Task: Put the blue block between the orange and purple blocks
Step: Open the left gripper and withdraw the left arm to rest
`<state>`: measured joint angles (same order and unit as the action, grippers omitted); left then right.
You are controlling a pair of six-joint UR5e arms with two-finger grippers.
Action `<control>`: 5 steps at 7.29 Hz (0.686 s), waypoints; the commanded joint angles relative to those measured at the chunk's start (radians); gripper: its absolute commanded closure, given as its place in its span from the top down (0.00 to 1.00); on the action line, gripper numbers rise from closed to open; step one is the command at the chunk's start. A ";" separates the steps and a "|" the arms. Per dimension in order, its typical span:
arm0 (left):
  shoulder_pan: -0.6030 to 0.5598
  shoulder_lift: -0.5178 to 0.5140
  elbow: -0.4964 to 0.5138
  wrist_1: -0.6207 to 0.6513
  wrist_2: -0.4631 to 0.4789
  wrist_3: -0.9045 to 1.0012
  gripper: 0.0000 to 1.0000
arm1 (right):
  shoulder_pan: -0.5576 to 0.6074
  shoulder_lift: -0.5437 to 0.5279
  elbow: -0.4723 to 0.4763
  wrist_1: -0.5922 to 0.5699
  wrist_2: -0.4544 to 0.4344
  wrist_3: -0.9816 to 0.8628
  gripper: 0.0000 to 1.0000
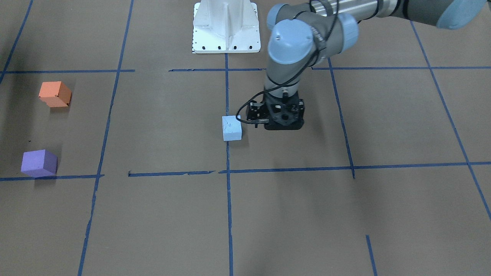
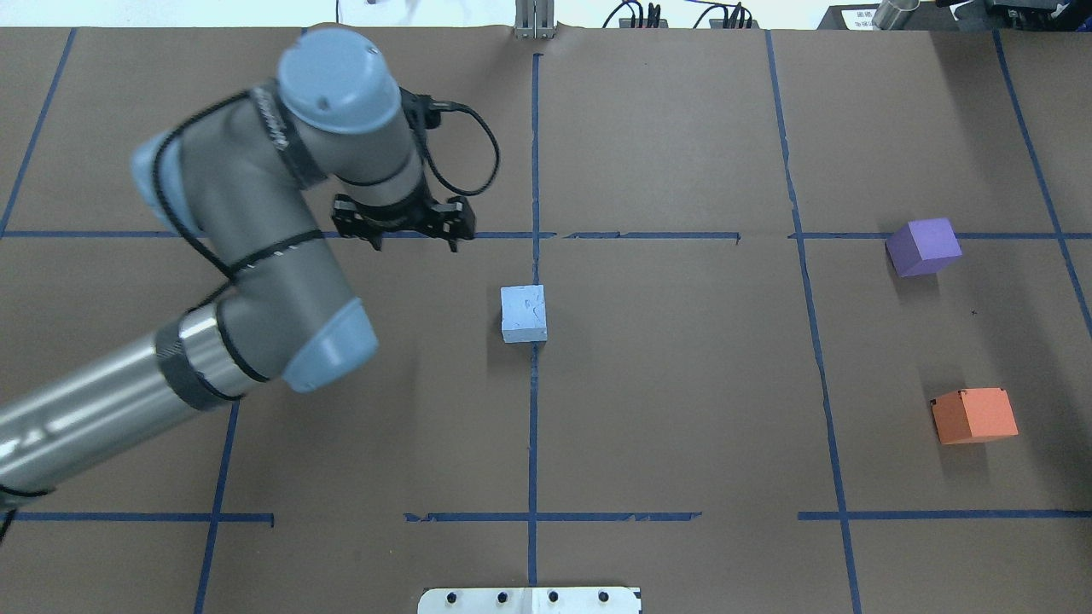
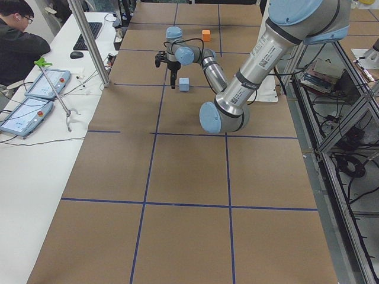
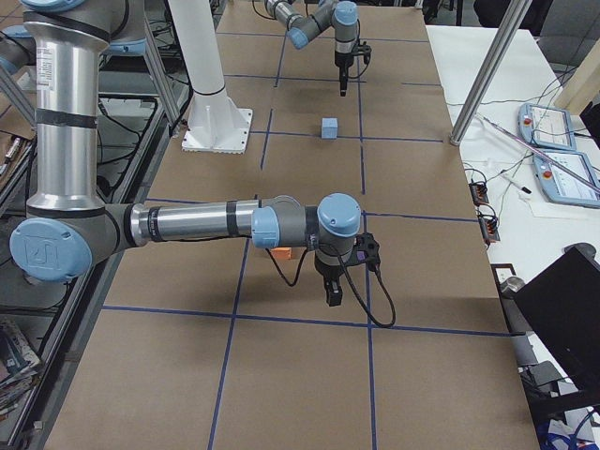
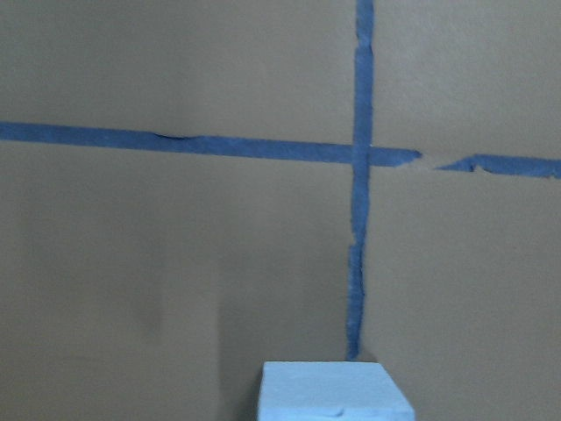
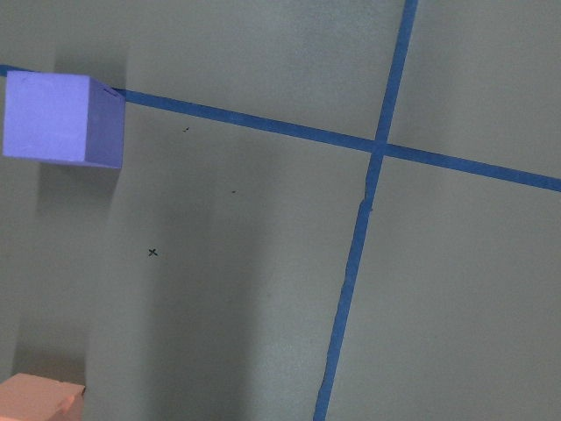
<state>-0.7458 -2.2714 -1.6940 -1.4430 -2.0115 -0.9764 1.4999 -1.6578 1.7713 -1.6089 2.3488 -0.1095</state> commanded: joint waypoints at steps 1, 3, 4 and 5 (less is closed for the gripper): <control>-0.248 0.209 -0.110 0.046 -0.152 0.341 1.00 | -0.001 0.018 0.016 0.001 0.001 0.008 1.00; -0.508 0.427 -0.090 0.045 -0.243 0.749 1.00 | -0.042 0.059 0.060 0.001 0.001 0.124 1.00; -0.605 0.543 -0.082 0.036 -0.254 0.915 1.00 | -0.108 0.091 0.109 0.001 0.001 0.237 1.00; -0.700 0.608 -0.069 0.033 -0.257 0.982 1.00 | -0.177 0.133 0.149 0.000 0.001 0.358 1.00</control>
<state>-1.3209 -1.7666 -1.7768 -1.4052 -2.2559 -0.1339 1.4022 -1.5711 1.8690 -1.6080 2.3501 0.1085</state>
